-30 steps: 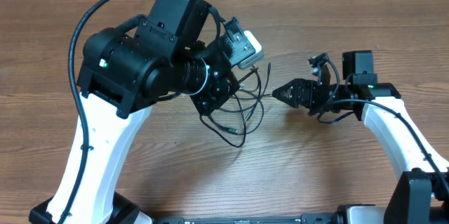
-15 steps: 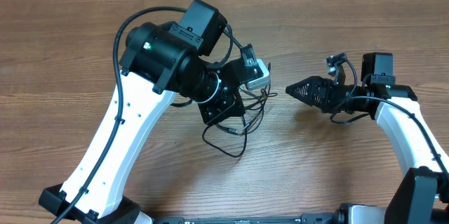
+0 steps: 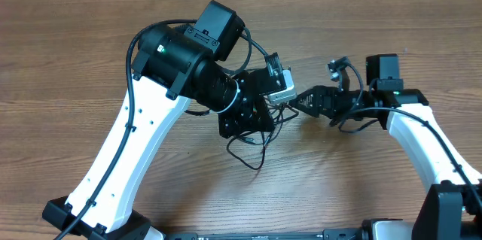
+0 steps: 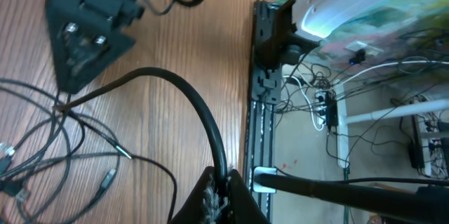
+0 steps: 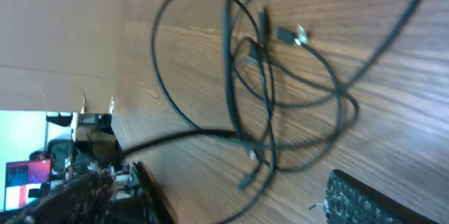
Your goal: Untangle cables
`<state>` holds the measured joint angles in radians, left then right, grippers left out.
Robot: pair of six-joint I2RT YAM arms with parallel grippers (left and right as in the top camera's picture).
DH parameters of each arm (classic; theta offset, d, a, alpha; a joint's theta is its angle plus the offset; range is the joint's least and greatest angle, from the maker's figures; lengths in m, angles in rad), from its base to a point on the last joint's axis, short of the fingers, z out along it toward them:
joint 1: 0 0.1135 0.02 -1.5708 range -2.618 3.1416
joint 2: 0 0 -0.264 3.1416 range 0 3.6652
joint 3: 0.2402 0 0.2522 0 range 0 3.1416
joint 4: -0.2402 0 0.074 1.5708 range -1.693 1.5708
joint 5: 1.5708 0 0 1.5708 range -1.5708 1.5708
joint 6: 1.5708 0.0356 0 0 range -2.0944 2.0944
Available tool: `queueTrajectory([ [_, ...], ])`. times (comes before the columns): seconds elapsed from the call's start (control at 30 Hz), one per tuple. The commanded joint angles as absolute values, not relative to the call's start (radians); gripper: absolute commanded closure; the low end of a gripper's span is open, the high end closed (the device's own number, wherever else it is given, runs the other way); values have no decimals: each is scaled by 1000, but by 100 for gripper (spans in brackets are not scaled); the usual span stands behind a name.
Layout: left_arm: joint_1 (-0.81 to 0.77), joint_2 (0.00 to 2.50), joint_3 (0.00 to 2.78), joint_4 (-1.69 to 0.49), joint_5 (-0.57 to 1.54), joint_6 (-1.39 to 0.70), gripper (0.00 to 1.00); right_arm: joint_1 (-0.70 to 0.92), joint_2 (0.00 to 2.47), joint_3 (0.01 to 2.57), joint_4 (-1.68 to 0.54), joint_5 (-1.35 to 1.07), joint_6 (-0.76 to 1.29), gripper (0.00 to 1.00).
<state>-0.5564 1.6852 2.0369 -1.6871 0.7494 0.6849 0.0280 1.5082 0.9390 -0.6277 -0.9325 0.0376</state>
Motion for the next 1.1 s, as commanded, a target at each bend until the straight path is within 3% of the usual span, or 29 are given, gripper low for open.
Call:
queueTrajectory([
  [0.0,-564,1680,2035,-1689,813,727,95,45,1504,948,-561,-944,159,5],
  [0.1,-564,1680,2035,-1689,813,725,95,55,1504,948,-515,-944,221,7],
  [0.23,-564,1680,2035,-1689,814,726,96,93,1504,948,-510,-916,233,23],
  [0.37,-564,1680,2035,-1689,836,726,96,140,1504,948,-542,-797,237,32],
  [0.7,-562,1679,2046,-1684,836,720,96,208,1511,889,-538,-485,324,41],
  [1.07,-475,1679,2195,-1556,828,473,96,207,1597,868,-515,-479,326,53],
])
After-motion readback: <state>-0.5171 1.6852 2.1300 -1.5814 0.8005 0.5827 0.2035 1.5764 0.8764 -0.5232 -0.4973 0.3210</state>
